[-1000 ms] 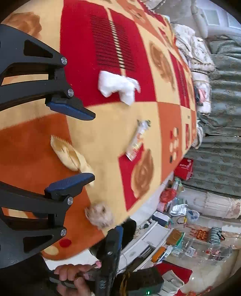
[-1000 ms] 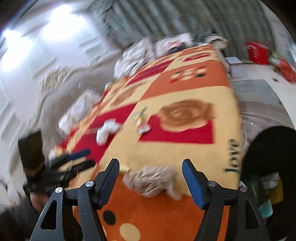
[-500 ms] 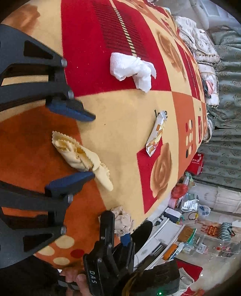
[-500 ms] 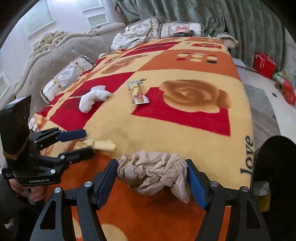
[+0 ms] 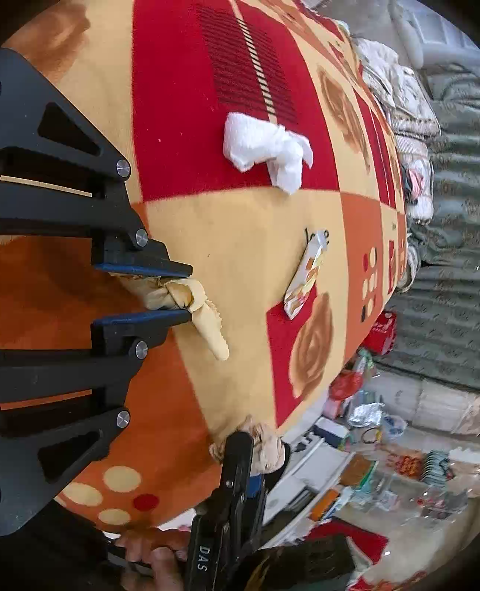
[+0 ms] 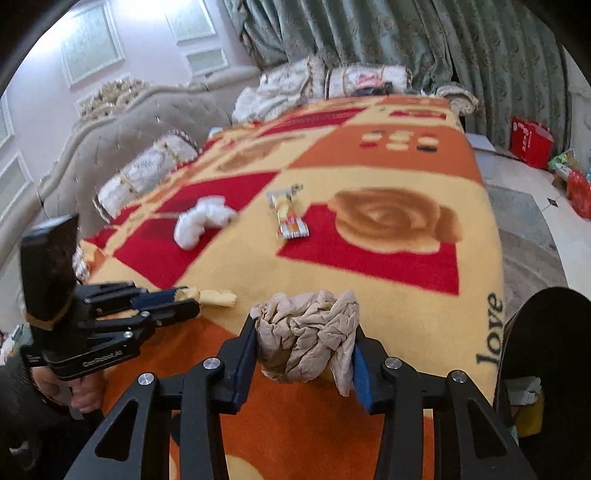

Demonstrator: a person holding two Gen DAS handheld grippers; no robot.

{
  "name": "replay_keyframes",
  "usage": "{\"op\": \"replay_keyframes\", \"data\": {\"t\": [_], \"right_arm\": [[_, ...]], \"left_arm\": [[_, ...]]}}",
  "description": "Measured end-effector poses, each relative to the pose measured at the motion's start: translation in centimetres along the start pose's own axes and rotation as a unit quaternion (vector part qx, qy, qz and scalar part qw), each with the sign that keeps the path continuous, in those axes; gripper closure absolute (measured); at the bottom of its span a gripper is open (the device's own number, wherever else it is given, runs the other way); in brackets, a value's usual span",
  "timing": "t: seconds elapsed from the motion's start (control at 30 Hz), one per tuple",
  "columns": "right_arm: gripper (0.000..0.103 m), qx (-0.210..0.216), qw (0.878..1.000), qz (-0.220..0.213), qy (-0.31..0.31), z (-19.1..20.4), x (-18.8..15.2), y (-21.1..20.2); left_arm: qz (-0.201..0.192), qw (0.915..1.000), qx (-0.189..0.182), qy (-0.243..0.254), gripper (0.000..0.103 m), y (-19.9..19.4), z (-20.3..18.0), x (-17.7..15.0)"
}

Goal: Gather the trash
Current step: 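Lift the yellow wrapper and beige cloth and swing toward the bin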

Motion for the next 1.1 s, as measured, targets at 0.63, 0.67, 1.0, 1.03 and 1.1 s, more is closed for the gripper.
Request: {"op": "replay_keyframes", "data": {"t": [0.63,0.67,1.0,1.03,1.1], "right_arm": [[0.060,-0.005,0.999,-0.042,0.022,-1.1,0.2,-2.4],[0.060,-0.005,0.999,-0.044,0.025,-1.2,0.2,-2.4],[0.060,-0.018,0.998,-0.060,0.026,-1.5,0.4,-3.2],[0.060,-0.018,0.998,-0.060,0.025,-1.5,0.4,-3.2],[0.060,-0.019,0.998,-0.059,0.024,-1.5,0.4,-3.2]], "left_arm": [[-0.007,0.9966,0.042,-0.070,0.088,-1.0,1.1,0.1],[-0.009,0.9960,0.046,-0.076,0.088,-1.3,1.0,0.2],[-0.020,0.9875,0.123,-0.096,0.088,-4.2,-2.4,1.4],[-0.021,0.9871,0.131,-0.090,0.088,-4.2,-2.9,1.4],[-0.018,0.9876,0.131,-0.084,0.088,-4.0,-3.4,1.3]]}}
Point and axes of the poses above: each gripper's, at about its wrist camera, not at the fingertips, and y roughly the way its jaws point, z to its left, x to its top, the point moved 4 cm from there along y, roughly the way its jaws point, and after that the axes turned 12 degrees about z, right-handed, at the moved point
